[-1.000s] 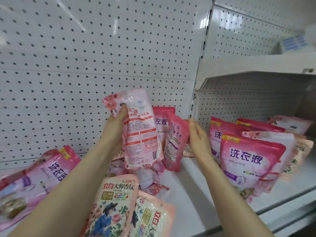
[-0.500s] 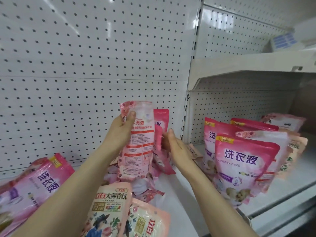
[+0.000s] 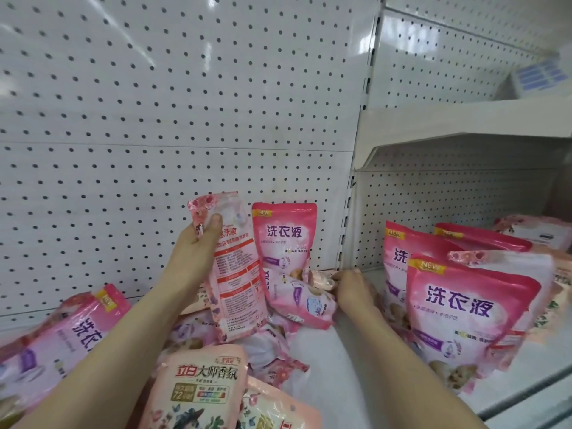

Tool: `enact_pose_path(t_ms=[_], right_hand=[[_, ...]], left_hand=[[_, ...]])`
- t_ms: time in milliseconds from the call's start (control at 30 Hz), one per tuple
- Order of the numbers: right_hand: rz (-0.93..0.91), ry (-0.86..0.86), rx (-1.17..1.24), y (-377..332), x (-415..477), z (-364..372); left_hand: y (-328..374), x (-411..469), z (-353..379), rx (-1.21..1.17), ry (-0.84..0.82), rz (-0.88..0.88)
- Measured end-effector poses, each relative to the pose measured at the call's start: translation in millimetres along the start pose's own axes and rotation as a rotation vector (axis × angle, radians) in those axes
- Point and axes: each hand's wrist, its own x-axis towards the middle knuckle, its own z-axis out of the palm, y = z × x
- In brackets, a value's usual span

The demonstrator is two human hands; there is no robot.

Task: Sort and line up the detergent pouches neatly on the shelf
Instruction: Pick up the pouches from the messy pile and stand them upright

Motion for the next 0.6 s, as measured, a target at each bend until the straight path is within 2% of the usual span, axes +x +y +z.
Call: enact_pose_path(t_ms=[133, 300, 333, 367, 467, 500, 567, 600], right_hand=[[-0.008, 0.127, 0.007, -13, 1, -28], [-0.248, 0.421, 0.176, -31, -41, -70], [-0.328, 0.406, 0.208, -36, -53, -71], [-0.412, 0.317, 0.236, -41, -66, -71], [-0.519, -0.131, 0.328, -48, -93, -64], [-0.503, -0.211, 0.397, -45, -94, -61], [-0.482, -0.218, 0.488, -32, -91, -54], [-0.453, -0.181, 0.428, -23, -88, -49]], left_hand=[[-2, -1, -2, 0.007, -0.03, 0.011], [-3, 0, 2, -0.007, 0.001, -0.007], [-2, 2, 3, -0.008, 0.02, -0.005], [-1, 4, 5, -0.013, 0.041, -0.012], [1, 6, 9, -0.006, 0.083, -0.043], [0, 6, 9, -0.006, 0.084, -0.046], [-1, 5, 9, -0.02, 0.088, -0.058], [-2, 4, 8, -0.025, 0.084, -0.062]])
